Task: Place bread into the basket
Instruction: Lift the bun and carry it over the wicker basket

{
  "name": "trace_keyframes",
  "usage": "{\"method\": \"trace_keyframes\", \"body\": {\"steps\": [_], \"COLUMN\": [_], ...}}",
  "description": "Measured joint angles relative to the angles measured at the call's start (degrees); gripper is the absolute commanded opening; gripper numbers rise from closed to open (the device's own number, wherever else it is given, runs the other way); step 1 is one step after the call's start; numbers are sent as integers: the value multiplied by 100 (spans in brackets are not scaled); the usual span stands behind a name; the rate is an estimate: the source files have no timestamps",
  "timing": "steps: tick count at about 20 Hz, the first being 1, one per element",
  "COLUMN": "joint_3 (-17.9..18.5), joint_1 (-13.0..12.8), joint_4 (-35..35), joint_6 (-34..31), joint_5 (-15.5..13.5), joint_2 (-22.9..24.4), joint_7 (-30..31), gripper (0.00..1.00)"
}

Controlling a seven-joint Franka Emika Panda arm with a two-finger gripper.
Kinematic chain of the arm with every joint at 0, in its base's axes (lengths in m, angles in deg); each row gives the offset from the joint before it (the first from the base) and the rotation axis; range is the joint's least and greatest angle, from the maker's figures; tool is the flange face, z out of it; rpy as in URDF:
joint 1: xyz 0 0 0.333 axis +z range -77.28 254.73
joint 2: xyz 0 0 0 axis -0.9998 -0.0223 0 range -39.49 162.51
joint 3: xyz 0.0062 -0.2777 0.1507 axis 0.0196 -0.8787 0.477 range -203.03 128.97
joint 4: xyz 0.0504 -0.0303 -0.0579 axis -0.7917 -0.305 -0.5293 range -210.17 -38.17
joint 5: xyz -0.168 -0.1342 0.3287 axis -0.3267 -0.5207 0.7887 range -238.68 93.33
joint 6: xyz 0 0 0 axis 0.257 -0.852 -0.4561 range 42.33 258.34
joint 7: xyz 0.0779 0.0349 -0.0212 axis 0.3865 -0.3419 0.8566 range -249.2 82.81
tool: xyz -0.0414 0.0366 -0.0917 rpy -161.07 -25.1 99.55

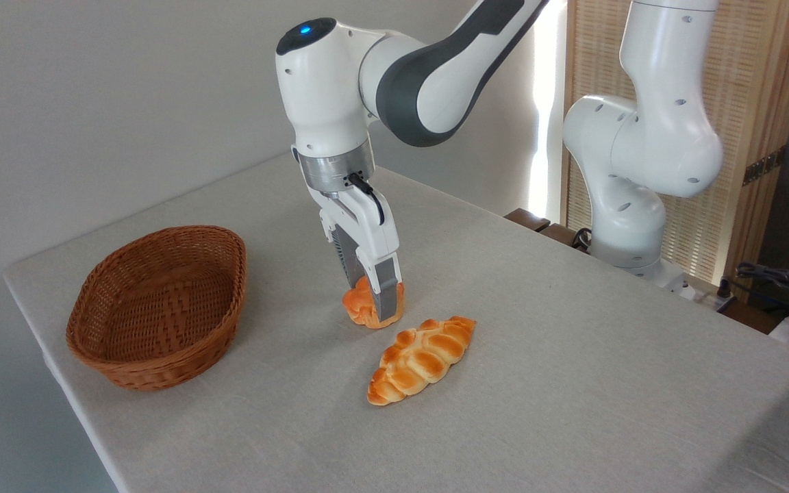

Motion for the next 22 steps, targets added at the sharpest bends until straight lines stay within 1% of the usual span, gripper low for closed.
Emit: {"method": "trace_keyframes", "body": {"steps": [5, 6, 7, 10, 11, 13, 14, 15, 16, 18, 19, 20, 22], "joint_3": [0, 0, 0, 0, 0, 0, -2, -8, -19, -73, -118, -161, -192], "joint_1": [-1, -2, -2, -3, -11, -47, -75, -104, -132, -178, -190, -196, -201], "joint_4": [1, 1, 9, 241, 428, 924, 1224, 1531, 1863, 2504, 2715, 2867, 3009], "joint_6": [0, 0, 0, -47, -161, -360, -386, -390, -393, -350, -172, 178, 805], "joint_5": [0, 0, 0, -13, -68, -395, -542, -613, -638, -644, -644, -650, -660], "joint_2": [-2, -2, -2, -1, -9, -91, -209, -379, -611, -1219, -1507, -1787, -2170], "joint_7": [-10, -11, -11, -10, -10, 34, 116, 268, 485, 918, 1036, 1184, 1539], "gripper": [37, 33, 32, 37, 37, 37, 38, 45, 47, 47, 47, 48, 48]}}
